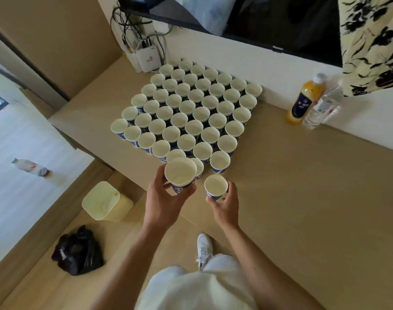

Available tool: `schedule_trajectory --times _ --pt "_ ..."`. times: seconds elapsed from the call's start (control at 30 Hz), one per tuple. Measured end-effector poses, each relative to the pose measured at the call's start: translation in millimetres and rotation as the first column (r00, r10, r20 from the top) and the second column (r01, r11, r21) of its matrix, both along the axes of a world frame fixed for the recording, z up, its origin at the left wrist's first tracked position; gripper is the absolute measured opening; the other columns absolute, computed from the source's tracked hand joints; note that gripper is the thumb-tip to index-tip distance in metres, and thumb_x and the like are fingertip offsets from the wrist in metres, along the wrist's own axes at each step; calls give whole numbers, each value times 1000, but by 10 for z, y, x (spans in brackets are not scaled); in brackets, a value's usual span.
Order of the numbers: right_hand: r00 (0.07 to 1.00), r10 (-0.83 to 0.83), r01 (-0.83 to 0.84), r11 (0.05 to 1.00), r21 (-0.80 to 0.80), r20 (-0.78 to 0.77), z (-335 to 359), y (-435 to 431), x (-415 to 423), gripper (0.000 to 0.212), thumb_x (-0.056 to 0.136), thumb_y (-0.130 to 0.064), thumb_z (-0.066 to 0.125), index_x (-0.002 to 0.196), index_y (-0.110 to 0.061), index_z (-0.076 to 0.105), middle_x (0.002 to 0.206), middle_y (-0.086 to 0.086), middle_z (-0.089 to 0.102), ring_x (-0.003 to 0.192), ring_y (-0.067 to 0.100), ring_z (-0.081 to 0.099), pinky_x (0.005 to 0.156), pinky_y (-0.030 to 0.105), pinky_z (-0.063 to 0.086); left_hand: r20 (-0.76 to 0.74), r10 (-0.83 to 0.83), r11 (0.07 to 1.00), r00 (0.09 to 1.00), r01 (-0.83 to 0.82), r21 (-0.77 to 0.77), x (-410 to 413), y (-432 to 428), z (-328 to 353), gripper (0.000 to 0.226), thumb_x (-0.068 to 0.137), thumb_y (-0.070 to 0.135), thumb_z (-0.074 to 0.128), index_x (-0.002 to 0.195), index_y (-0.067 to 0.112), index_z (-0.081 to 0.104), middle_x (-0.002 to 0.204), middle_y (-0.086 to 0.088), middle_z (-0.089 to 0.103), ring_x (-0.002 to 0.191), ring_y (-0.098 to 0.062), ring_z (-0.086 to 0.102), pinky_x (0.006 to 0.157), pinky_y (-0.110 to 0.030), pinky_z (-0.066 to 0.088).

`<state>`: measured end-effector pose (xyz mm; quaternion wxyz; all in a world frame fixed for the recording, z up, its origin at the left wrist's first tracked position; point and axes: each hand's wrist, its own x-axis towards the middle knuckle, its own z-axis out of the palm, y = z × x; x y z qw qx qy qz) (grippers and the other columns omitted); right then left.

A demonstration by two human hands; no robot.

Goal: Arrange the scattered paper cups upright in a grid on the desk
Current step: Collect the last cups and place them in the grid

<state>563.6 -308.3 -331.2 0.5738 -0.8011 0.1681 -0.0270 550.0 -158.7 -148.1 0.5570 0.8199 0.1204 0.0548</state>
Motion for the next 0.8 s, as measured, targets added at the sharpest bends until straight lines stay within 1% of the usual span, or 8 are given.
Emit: schedule_trajectory --times 0.23,0.37,0.43,0.5,0.57,0.67,0.7,0.8 --pt "1000 17 -19 996 -87 -21 -205 54 133 71 67 -14 81 131 -9 52 122 6 58 111 29 57 96 51 49 -25 7 999 1000 -8 -33 245 202 -156 53 69 25 87 115 25 63 105 10 73 97 -19 70 92 -46 58" --pt "1000 27 -27 995 -94 -5 -252 70 184 71 69 -17 79 133 -11 49 124 4 56 113 28 57 95 52 51 -35 -50 997 998 48 -58 337 267 -233 54 69 22 87 118 24 63 107 8 73 100 -20 70 92 -44 58" --pt "1000 25 -26 996 -83 -8 -265 90 204 69 70 -19 78 131 -18 47 122 2 55 111 28 58 94 52 53 -32 -80 994 996 78 -73 381 304 -247 56 70 21 87 120 24 63 108 8 73 101 -20 70 92 -41 58" --pt "1000 4 -5 999 -48 -20 -272 101 214 65 70 -21 78 128 -25 46 119 -1 55 109 26 60 91 49 56 -21 -101 992 995 99 -84 423 347 -251 56 70 20 87 121 24 63 108 8 73 100 -19 69 91 -38 57" --pt "999 -15 14 999 -28 -30 -262 128 227 65 72 -13 81 127 -20 49 119 -1 56 107 24 62 90 42 58 -18 -114 990 993 112 -81 457 396 -253 56 70 21 87 120 25 63 108 9 73 100 -19 69 90 -36 57" --pt "999 -37 37 999 -7 -33 -259 177 260 62 73 -1 82 127 -10 52 119 8 58 104 24 65 84 17 56 -14 -131 989 991 129 -77 493 471 -245 54 70 23 88 118 25 63 106 7 73 97 -22 69 89 -40 58" --pt "998 -44 44 999 1 -34 -254 193 276 61 73 0 82 126 -11 53 119 10 59 102 25 66 81 15 55 -20 -140 987 990 138 -76 505 498 -254 53 69 23 88 117 25 63 105 6 73 96 -24 69 90 -42 58" --pt "995 -88 90 995 37 -37 -248 246 298 62 74 -3 81 122 -25 51 120 10 60 99 25 70 81 23 59 -23 -151 985 988 149 -82 526 571 -258 52 70 23 88 116 25 64 105 5 73 95 -24 69 90 -45 58"
